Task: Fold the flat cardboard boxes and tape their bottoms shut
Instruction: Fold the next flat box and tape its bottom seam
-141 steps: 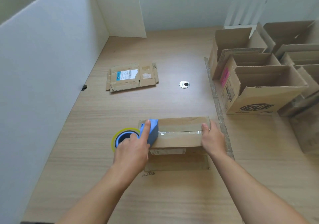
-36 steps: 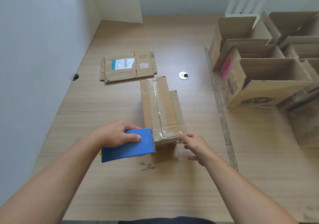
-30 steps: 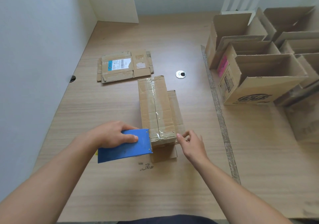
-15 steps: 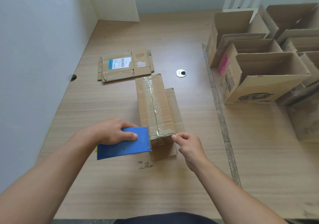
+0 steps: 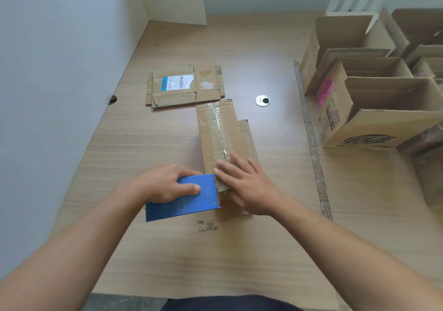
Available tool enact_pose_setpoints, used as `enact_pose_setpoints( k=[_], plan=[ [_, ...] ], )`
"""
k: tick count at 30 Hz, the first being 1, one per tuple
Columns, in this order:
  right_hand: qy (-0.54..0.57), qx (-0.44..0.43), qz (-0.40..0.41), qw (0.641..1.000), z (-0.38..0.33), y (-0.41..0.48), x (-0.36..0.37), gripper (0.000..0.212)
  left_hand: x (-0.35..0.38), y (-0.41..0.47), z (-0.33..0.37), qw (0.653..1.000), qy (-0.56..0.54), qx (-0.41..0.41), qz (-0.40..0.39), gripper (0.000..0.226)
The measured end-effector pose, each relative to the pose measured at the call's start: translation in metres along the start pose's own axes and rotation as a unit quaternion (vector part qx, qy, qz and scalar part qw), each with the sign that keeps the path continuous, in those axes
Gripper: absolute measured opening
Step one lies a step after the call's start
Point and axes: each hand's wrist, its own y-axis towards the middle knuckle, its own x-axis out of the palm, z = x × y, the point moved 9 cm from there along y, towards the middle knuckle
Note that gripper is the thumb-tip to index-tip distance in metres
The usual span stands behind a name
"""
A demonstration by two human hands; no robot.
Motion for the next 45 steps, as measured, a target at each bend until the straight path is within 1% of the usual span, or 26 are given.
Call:
enact_pose_setpoints(
  k=[1,3,7,9,12,14,16,20,23,26,28,30,32,36,41,43,45],
  plan=[
    [-0.006,-0.001,-0.025,1.000,0.002,0.003,0.006,0.066,0.000,0.000,0.000,1.000,-0.005,0.003,0.005,0.036],
    [-0.008,0.013,-0.030,0.999,0.005,0.004,0.010,0.064,0.001,-0.001,-0.001,1.000,-0.014,0.012,0.013,0.040],
    [-0.013,0.015,0.067,0.998,0.000,-0.001,-0.006,0.059,0.004,-0.007,-0.005,0.999,-0.029,0.026,0.024,0.040],
    [-0.025,0.004,0.095,0.995,-0.002,-0.003,-0.011,0.057,0.004,-0.012,-0.011,0.999,-0.022,0.024,0.028,0.051],
    [-0.023,0.008,0.116,0.993,0.002,-0.005,-0.015,0.055,-0.004,-0.025,-0.034,0.999,0.023,0.007,0.043,0.066],
    [-0.027,0.012,0.109,0.994,0.001,-0.003,-0.013,0.054,-0.012,-0.038,-0.053,0.996,0.054,-0.013,0.064,0.065],
    [-0.034,0.012,0.100,0.994,-0.001,0.000,-0.011,0.054,-0.014,-0.045,-0.061,0.992,0.076,-0.036,0.090,0.060],
    [-0.018,0.015,0.084,0.996,-0.001,0.003,-0.010,0.052,-0.011,-0.033,-0.053,0.974,0.137,-0.076,0.164,0.054],
    [-0.002,0.022,0.064,0.998,-0.001,0.003,-0.006,0.053,-0.004,-0.019,-0.041,0.966,0.153,-0.075,0.196,0.055],
    [0.015,0.040,0.027,0.999,0.002,0.004,0.001,0.056,0.001,-0.008,-0.025,0.960,0.171,-0.063,0.212,0.052],
    [0.025,0.055,0.017,0.998,0.003,0.005,0.003,0.057,0.001,-0.008,-0.019,0.955,0.177,-0.055,0.230,0.051],
    [0.039,0.068,0.021,0.997,0.001,0.006,0.002,0.057,0.005,-0.011,-0.015,0.946,0.192,-0.056,0.256,0.052],
    [0.057,0.074,0.042,0.995,-0.003,0.007,-0.002,0.056,0.013,-0.015,-0.010,0.935,0.210,-0.068,0.276,0.057],
    [0.071,0.101,0.073,0.990,-0.006,0.005,-0.007,0.055,0.026,-0.014,-0.006,0.933,0.188,-0.107,0.289,0.060],
    [-0.015,0.172,0.082,0.982,-0.014,0.016,-0.015,0.063,0.031,-0.015,-0.019,0.942,0.142,-0.129,0.276,0.060],
    [-0.027,0.184,0.061,0.981,-0.016,0.019,-0.012,0.071,0.028,-0.018,-0.032,0.947,0.102,-0.142,0.268,0.059],
    [-0.022,0.201,0.035,0.979,-0.013,0.017,-0.004,0.080,0.022,-0.024,-0.041,0.946,0.085,-0.152,0.272,0.058]
  ],
)
